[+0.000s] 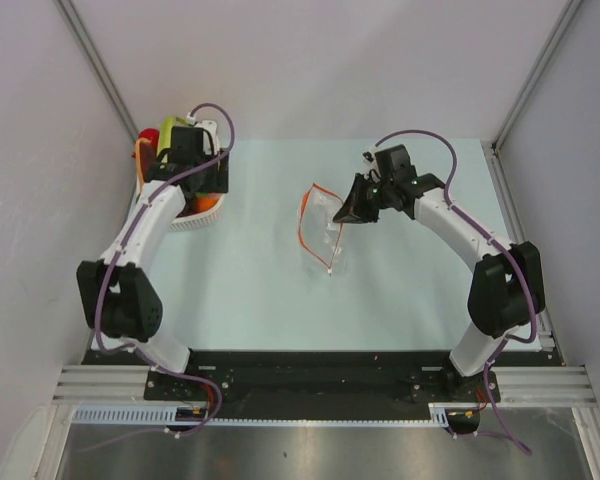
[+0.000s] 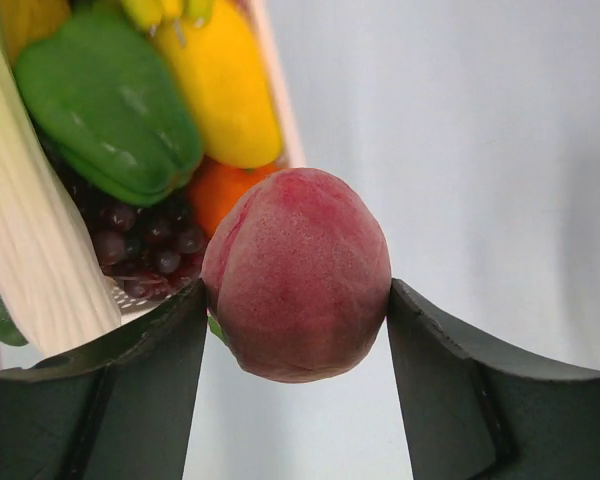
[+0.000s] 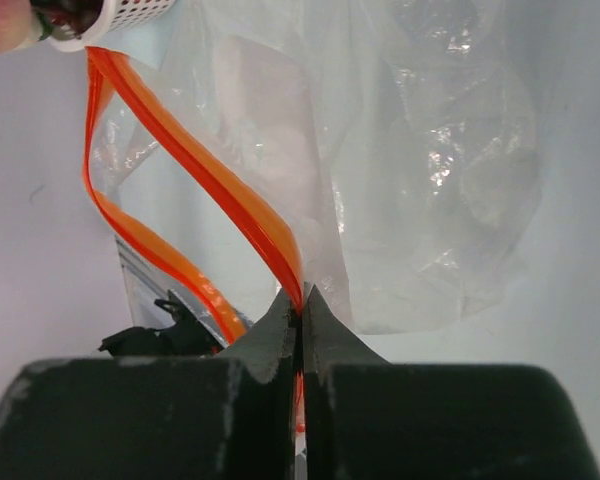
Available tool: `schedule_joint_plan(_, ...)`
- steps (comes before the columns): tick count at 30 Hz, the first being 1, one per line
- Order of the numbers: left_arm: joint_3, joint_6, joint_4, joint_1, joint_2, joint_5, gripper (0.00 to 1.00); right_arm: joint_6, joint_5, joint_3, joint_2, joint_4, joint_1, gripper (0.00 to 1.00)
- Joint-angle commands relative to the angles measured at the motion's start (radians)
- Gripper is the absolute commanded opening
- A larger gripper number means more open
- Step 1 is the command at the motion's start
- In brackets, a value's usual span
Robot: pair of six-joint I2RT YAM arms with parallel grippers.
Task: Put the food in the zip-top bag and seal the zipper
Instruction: Pick up the fake fruit from the bin, then place the fake fruit in the zipper food storage bag.
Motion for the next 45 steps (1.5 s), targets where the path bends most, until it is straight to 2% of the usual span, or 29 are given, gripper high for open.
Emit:
schedule_joint_plan(1, 0.076, 0.015, -0.027, -0.111, -0.170, 0.114, 0.56, 0.059, -0.134, 0.041, 0.008, 0.072, 0.018, 0.00)
schedule_joint_plan(5, 0.104, 0.012, -0.047, -0.223, -0.249, 0.254, 0.58, 0.107, -0.195, 0.040, 0.010, 0.098, 0.029, 0.00)
schedule_joint_plan(11, 0.090, 0.008, -0.068, -0.437, -0.240, 0.342, 0.62, 0.139, -0.223, 0.030, 0.016, 0.110, 0.038, 0.00)
schedule_joint_plan(18, 0.014, 0.015, -0.091, -0.517, -0.148, 0.343, 0.66, 0.142, -0.217, 0.004, 0.008, 0.118, 0.037, 0.00)
schedule_joint_plan(21, -0.006, 0.015, -0.120, -0.514, -0.108, 0.294, 0.73, 0.140, -0.215, -0.023, -0.001, 0.124, 0.032, 0.00)
schedule_joint_plan(26, -0.013, 0.056, -0.172, -0.514, -0.068, 0.208, 0.99, 0.162, -0.235, -0.082, 0.002, 0.165, 0.015, 0.00)
schedule_joint_plan(31, 0.020, 0.076, -0.182, -0.498, -0.109, 0.282, 1.00, 0.150, -0.220, -0.122, -0.001, 0.178, 0.009, 0.00)
schedule_joint_plan(33, 0.035, 0.075, -0.166, -0.456, -0.150, 0.329, 1.00, 0.143, -0.217, -0.123, -0.001, 0.176, 0.008, 0.00)
schedule_joint_plan(37, 0.085, 0.067, -0.159, -0.331, -0.201, 0.434, 1.00, 0.134, -0.220, -0.100, -0.007, 0.170, 0.009, 0.00)
schedule_joint_plan(41, 0.132, 0.053, -0.166, -0.144, -0.218, 0.521, 1.00, 0.114, -0.222, -0.042, -0.010, 0.144, 0.009, 0.00)
schedule_joint_plan(45, 0.084, 0.058, -0.182, -0.109, -0.221, 0.521, 1.00, 0.108, -0.234, -0.011, -0.012, 0.124, 0.011, 0.00)
